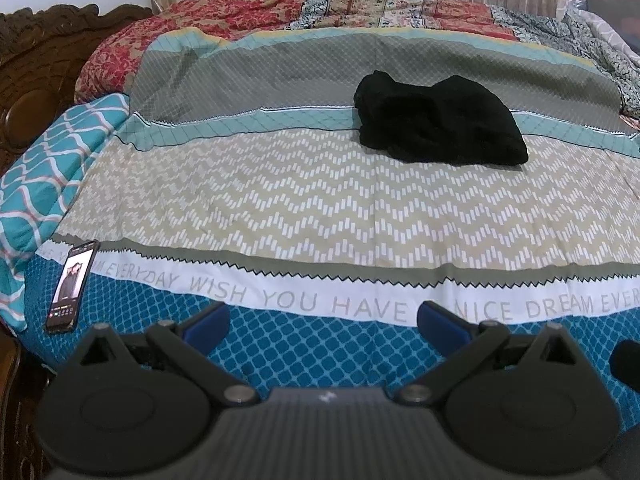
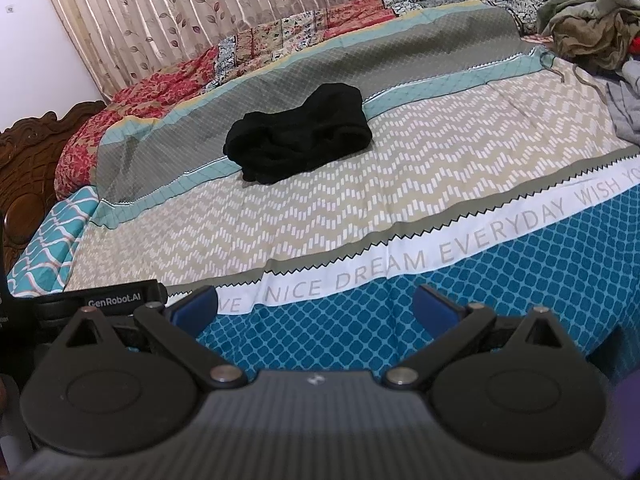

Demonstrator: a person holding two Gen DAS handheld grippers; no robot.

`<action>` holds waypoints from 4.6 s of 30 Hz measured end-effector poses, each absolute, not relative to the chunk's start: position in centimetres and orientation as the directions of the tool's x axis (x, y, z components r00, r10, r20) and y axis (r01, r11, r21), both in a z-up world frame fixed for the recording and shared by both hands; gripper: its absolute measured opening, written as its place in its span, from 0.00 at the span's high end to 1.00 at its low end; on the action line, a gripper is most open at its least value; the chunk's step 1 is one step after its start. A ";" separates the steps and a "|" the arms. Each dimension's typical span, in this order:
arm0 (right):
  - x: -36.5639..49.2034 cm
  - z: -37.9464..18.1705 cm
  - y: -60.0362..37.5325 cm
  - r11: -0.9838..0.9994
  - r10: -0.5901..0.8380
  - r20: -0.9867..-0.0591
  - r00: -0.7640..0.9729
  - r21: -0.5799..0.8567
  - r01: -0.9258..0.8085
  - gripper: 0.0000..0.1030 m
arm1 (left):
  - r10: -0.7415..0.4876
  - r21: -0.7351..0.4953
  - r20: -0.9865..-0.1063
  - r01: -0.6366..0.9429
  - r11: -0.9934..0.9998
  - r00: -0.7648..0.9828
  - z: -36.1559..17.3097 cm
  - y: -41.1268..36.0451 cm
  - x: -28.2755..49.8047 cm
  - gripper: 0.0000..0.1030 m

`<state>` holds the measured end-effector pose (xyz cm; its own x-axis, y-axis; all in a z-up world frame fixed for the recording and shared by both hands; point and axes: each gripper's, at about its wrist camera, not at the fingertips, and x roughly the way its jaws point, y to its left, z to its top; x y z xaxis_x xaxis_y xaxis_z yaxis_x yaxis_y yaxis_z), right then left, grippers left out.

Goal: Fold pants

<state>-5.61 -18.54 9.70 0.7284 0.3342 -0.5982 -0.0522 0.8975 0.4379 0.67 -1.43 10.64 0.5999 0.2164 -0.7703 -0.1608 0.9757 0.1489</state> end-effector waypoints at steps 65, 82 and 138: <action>-5.1 9.0 -18.7 0.888 0.349 -0.621 0.702 0.458 -0.037 0.00 | 0.213 0.167 -0.803 -0.133 0.977 0.556 9.0 -1.8 0.9 0.00; -5.1 8.8 -18.8 0.886 0.351 -0.622 0.700 0.462 -0.033 0.00 | 0.272 0.216 -0.688 -0.168 0.962 0.673 11.3 -2.5 0.0 0.00; -5.0 8.7 -18.8 0.890 0.335 -0.624 0.707 0.456 -0.019 0.00 | 0.198 0.185 -0.793 -0.082 0.979 0.576 9.2 -3.6 0.7 0.00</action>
<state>-5.02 -18.82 8.72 0.7066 0.3346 -0.6235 -0.0189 0.8897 0.4561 0.69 -3.60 9.24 0.5758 0.1977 -0.7934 -0.0815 0.9794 0.1848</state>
